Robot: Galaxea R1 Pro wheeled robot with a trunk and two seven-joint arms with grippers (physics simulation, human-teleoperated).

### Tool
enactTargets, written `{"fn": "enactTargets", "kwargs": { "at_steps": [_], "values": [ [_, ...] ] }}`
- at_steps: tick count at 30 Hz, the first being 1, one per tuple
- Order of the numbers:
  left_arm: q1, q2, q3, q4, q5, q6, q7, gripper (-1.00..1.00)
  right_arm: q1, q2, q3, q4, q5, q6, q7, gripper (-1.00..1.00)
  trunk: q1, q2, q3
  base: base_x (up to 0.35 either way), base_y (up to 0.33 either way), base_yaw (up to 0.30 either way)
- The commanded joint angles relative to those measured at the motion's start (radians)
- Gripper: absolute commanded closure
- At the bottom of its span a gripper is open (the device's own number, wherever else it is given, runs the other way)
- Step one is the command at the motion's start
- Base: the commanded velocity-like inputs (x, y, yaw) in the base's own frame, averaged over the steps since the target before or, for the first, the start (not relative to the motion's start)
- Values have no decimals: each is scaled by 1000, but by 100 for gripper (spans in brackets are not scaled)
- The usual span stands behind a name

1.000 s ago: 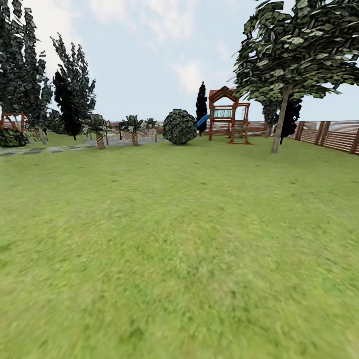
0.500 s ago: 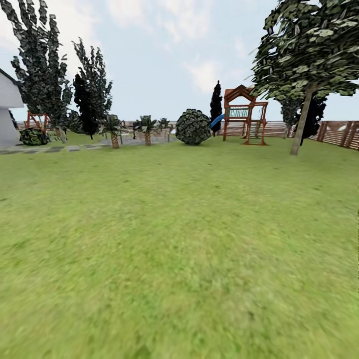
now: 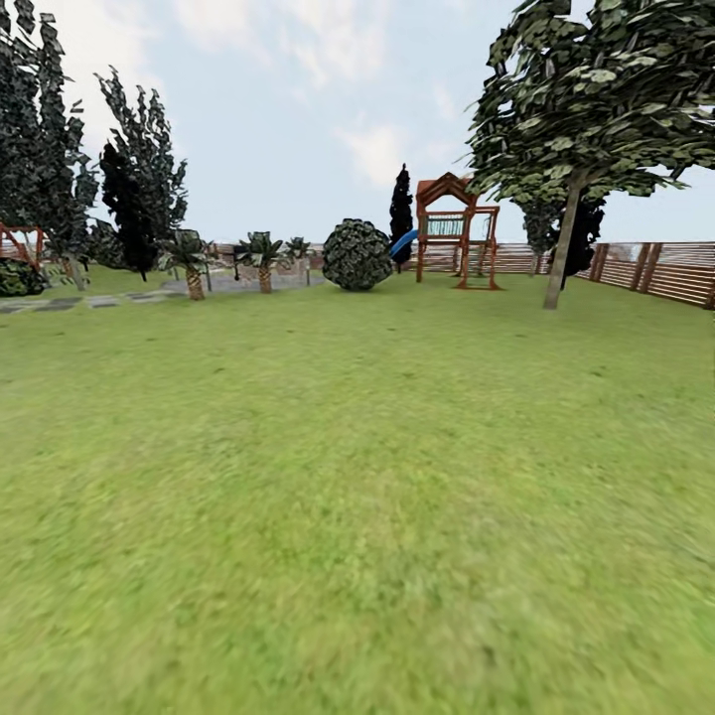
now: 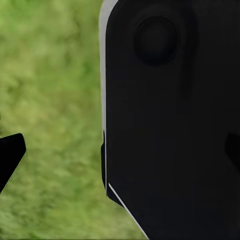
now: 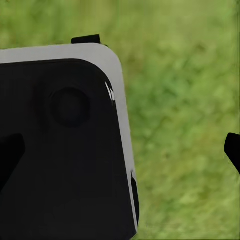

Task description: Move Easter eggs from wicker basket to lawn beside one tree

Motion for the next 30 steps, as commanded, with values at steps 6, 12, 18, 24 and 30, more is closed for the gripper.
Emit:
{"fn": "enactTargets", "kwargs": {
  "at_steps": [6,12,18,24,30],
  "values": [
    [0,0,1,0,1,0,0,-100,-1,0,0,3,-8,-3,0,-100,1,0,-1,322,0,-67],
    [0,0,0,0,1,0,0,-100,-1,0,1,3,-7,-3,0,-100,1,0,-1,322,0,-261],
    [0,0,1,0,1,0,0,-100,-1,0,0,3,-8,-3,0,-100,1,0,-1,322,0,-227],
    [0,0,1,0,1,0,0,-100,-1,0,0,3,-8,-4,0,-100,1,0,-1,322,0,-28],
    [0,0,1,0,1,0,0,-100,-1,0,-1,3,-7,-1,-2,-100,1,0,-1,322,0,-125]
  ]
}}
